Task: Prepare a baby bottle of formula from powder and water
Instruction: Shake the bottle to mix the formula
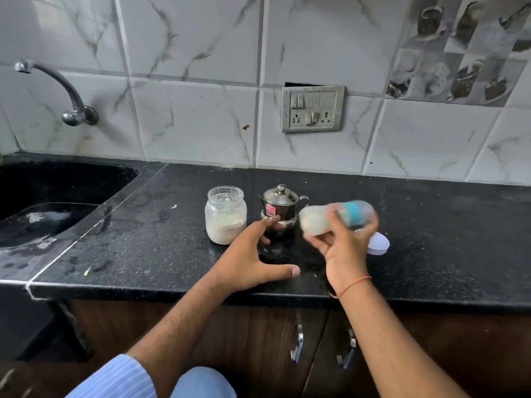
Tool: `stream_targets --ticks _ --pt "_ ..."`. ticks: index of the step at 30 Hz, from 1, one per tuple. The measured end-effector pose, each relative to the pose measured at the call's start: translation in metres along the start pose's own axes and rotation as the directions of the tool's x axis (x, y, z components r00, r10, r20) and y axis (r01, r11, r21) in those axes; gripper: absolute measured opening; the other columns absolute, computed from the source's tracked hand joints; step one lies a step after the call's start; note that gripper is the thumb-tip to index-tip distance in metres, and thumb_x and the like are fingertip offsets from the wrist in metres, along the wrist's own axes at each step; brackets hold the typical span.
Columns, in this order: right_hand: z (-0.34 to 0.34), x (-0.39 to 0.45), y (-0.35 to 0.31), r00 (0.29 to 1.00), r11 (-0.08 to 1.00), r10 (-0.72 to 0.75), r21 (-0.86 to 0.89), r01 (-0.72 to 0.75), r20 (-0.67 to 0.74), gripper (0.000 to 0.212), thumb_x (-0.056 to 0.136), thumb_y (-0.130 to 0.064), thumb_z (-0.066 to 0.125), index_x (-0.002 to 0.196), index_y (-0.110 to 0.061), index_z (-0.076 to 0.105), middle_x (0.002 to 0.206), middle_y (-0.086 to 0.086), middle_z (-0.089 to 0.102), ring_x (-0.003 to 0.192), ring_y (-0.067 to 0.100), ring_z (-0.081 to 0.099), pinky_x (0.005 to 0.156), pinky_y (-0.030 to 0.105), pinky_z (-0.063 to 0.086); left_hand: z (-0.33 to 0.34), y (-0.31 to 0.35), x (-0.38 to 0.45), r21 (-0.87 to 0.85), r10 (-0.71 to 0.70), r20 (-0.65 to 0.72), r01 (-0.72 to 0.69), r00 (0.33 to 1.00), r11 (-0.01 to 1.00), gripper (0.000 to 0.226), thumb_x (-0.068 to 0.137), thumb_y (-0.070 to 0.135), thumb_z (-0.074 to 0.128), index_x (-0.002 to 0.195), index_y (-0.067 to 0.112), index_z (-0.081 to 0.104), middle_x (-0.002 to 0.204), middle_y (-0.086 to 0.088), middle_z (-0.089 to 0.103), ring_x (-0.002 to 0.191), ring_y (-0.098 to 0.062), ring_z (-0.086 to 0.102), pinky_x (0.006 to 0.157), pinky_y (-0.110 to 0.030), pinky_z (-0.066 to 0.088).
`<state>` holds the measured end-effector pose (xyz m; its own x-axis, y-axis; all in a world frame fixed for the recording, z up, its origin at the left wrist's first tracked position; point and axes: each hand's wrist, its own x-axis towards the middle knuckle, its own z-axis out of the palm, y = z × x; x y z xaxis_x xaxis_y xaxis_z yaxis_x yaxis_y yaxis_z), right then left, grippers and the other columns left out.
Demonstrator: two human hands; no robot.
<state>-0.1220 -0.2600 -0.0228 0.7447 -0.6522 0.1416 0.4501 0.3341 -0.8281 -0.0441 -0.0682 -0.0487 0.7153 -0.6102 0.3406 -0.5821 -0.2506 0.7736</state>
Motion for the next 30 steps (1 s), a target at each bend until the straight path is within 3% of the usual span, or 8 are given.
stream_targets --ticks 4,8,10,15,17,23,26,30 --pt "0.003 -0.005 0.0 0.976 0.98 0.077 -0.196 -0.036 0.204 0.068 0.091 -0.011 0.079 0.14 -0.039 0.042 0.123 0.016 0.07 0.098 0.034 0.078 0.059 0.046 0.064 0.002 -0.004 -0.001 -0.028 -0.013 -0.008 0.012 1.0 1.0 0.114 0.062 0.077 0.089 0.161 0.036 0.049 0.141 0.027 0.062 0.118 -0.001 0.063 0.104 -0.025 0.056" --pt "-0.003 0.004 -0.004 0.998 0.998 0.036 0.059 -0.032 -0.055 0.067 0.095 -0.016 0.078 0.144 -0.034 0.035 0.136 0.012 0.064 0.106 0.039 0.076 0.063 0.052 0.065 0.0 -0.006 0.0 -0.058 -0.047 -0.028 0.045 0.998 0.997 0.104 0.069 0.078 0.085 0.16 0.04 0.052 0.141 0.021 0.065 0.118 0.0 0.062 0.1 -0.033 0.061" --pt "-0.001 0.001 -0.005 0.991 0.993 0.077 -0.102 -0.066 0.106 0.067 0.095 -0.012 0.077 0.144 -0.035 0.038 0.126 0.013 0.068 0.098 0.037 0.078 0.061 0.051 0.065 0.002 -0.005 0.0 -0.075 -0.048 -0.055 0.044 0.997 0.996 0.094 0.073 0.078 0.081 0.155 0.039 0.058 0.137 0.02 0.069 0.114 -0.002 0.064 0.097 -0.035 0.062" --pt "-0.006 0.005 -0.003 0.999 0.998 0.043 0.034 -0.043 -0.014 0.061 0.094 -0.015 0.078 0.137 -0.034 0.039 0.13 0.01 0.065 0.103 0.036 0.077 0.064 0.053 0.065 0.001 0.0 0.004 -0.292 -0.149 -0.207 0.084 0.967 0.953 0.053 0.1 0.08 0.054 0.111 0.039 0.085 0.094 0.009 0.083 0.082 -0.008 0.067 0.083 -0.047 0.061" --pt "-0.003 0.001 -0.004 0.986 0.99 0.091 -0.116 -0.075 0.142 0.062 0.09 -0.015 0.079 0.136 -0.035 0.043 0.123 0.01 0.067 0.096 0.033 0.077 0.06 0.05 0.065 0.001 0.002 0.006 -0.365 -0.218 -0.233 0.122 0.948 0.923 0.046 0.107 0.066 0.051 0.102 0.036 0.087 0.094 0.007 0.086 0.077 -0.003 0.067 0.075 -0.034 0.062" --pt "-0.005 0.003 -0.005 0.995 0.997 0.074 -0.032 -0.073 0.062 0.069 0.091 -0.016 0.08 0.143 -0.034 0.037 0.129 0.009 0.065 0.104 0.036 0.077 0.061 0.05 0.064 0.002 0.0 0.009 -0.305 -0.221 -0.234 0.144 0.947 0.941 0.034 0.116 0.048 0.049 0.125 0.038 0.08 0.107 0.024 0.084 0.087 0.001 0.072 0.072 -0.013 0.055" --pt "-0.002 -0.004 -0.001 0.977 0.974 0.085 -0.224 -0.039 0.196 0.074 0.085 -0.016 0.083 0.142 -0.039 0.042 0.117 0.009 0.072 0.098 0.033 0.078 0.058 0.046 0.063 0.002 -0.002 0.01 -0.228 -0.181 -0.194 0.135 0.964 0.964 0.026 0.116 0.047 0.05 0.125 0.052 0.073 0.116 0.025 0.082 0.099 -0.005 0.078 0.086 -0.023 0.062" --pt "-0.006 0.002 -0.007 0.998 0.998 0.058 0.014 -0.058 0.023 0.065 0.093 -0.016 0.078 0.14 -0.033 0.037 0.122 0.006 0.068 0.099 0.035 0.077 0.064 0.054 0.065 0.003 -0.004 0.009 -0.129 -0.152 -0.177 0.131 0.972 0.983 0.033 0.115 0.047 0.053 0.137 0.039 0.077 0.11 0.026 0.082 0.097 0.006 0.077 0.093 -0.03 0.062"
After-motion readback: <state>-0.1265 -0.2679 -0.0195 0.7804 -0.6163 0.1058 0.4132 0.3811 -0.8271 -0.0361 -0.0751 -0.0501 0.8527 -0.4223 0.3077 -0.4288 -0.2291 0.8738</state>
